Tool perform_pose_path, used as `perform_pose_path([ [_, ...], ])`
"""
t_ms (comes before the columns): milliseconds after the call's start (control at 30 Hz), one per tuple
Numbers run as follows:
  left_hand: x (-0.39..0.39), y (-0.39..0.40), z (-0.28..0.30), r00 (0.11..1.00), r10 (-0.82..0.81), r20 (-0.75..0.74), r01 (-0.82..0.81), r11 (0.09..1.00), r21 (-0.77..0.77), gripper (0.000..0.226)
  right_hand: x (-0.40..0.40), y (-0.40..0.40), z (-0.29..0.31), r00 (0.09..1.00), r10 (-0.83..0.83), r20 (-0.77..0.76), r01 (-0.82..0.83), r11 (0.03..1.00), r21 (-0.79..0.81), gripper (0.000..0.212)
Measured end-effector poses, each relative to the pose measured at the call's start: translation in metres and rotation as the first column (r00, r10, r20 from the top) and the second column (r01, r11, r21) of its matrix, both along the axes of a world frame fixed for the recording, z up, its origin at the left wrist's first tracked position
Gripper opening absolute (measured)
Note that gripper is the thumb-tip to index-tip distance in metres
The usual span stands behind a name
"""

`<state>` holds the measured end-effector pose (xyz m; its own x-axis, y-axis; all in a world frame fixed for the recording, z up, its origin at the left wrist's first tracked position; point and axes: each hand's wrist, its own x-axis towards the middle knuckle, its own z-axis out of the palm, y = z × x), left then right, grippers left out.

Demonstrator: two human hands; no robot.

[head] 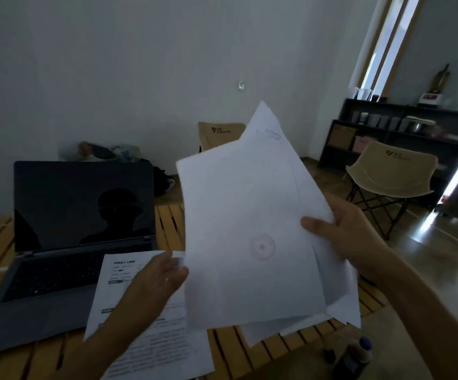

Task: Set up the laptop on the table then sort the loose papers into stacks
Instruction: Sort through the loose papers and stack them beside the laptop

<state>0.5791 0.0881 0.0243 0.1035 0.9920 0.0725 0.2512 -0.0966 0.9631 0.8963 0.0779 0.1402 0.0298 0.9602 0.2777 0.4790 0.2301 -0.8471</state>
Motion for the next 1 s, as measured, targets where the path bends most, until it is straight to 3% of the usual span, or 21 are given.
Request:
perform_pose_path([
  [67, -0.001, -0.004, 0.018, 0.976, -0.035, 0.217, 0.023, 0.998, 0.058, 0.045, -0.005, -0.008, -0.013, 0.983, 0.098, -0.158, -0.106, 0.994, -0.042, 0.039],
  [167, -0.005, -0.008, 0.030, 0.900, -0.063, 0.431, 0.056, 0.998, 0.029, 0.077, -0.023, -0.013, -0.037, 0.975, 0.105, -0.198, -0.125, 0.988, -0.091, 0.037],
  [233, -0.002, -0.011, 0.032, 0.870, -0.062, 0.489, 0.088, 0.996, -0.031, 0.066, -0.034, -0.009, -0.055, 0.974, 0.075, -0.215, -0.102, 0.988, -0.113, 0.034],
  [300, 0.004, -0.013, 0.030, 0.851, 0.008, 0.525, 0.033, 0.997, -0.068, 0.048, -0.045, -0.004, -0.067, 0.970, 0.066, -0.232, -0.097, 0.987, -0.126, 0.034],
  [433, 0.009, -0.015, 0.019, 0.871, 0.135, 0.472, -0.093, 0.989, -0.112, 0.035, -0.066, 0.002, -0.081, 0.966, 0.108, -0.237, -0.147, 0.977, -0.156, 0.042],
  [500, 0.008, -0.015, 0.019, 0.879, 0.139, 0.456, -0.125, 0.990, -0.061, 0.041, -0.072, 0.005, -0.084, 0.960, 0.112, -0.258, -0.157, 0.974, -0.164, 0.039],
  [567, 0.000, -0.008, 0.019, 0.791, 0.195, 0.580, -0.157, 0.981, -0.117, 0.037, -0.073, 0.006, -0.083, 0.946, 0.101, -0.309, -0.153, 0.977, -0.149, 0.034],
  [633, -0.007, -0.003, 0.022, 0.679, 0.252, 0.690, -0.102, 0.963, -0.251, 0.035, -0.072, 0.005, -0.081, 0.927, 0.096, -0.363, -0.161, 0.975, -0.155, 0.034],
  [667, -0.007, -0.001, 0.019, 0.680, 0.255, 0.688, -0.070, 0.956, -0.286, 0.037, -0.073, 0.005, -0.081, 0.924, 0.102, -0.368, -0.174, 0.970, -0.167, 0.036],
  [833, 0.009, -0.007, 0.011, 0.885, 0.189, 0.425, -0.123, 0.976, -0.178, 0.043, -0.089, 0.006, -0.075, 0.965, 0.080, -0.249, -0.134, 0.969, -0.206, 0.031],
  [933, -0.006, -0.006, 0.021, 0.735, 0.161, 0.659, 0.086, 0.941, -0.327, 0.041, -0.082, 0.007, -0.065, 0.925, 0.081, -0.371, -0.161, 0.969, -0.188, 0.031],
  [1000, -0.015, -0.012, 0.027, 0.705, 0.110, 0.701, 0.163, 0.936, -0.311, 0.038, -0.079, 0.006, -0.059, 0.863, 0.117, -0.491, -0.242, 0.949, -0.200, 0.031],
])
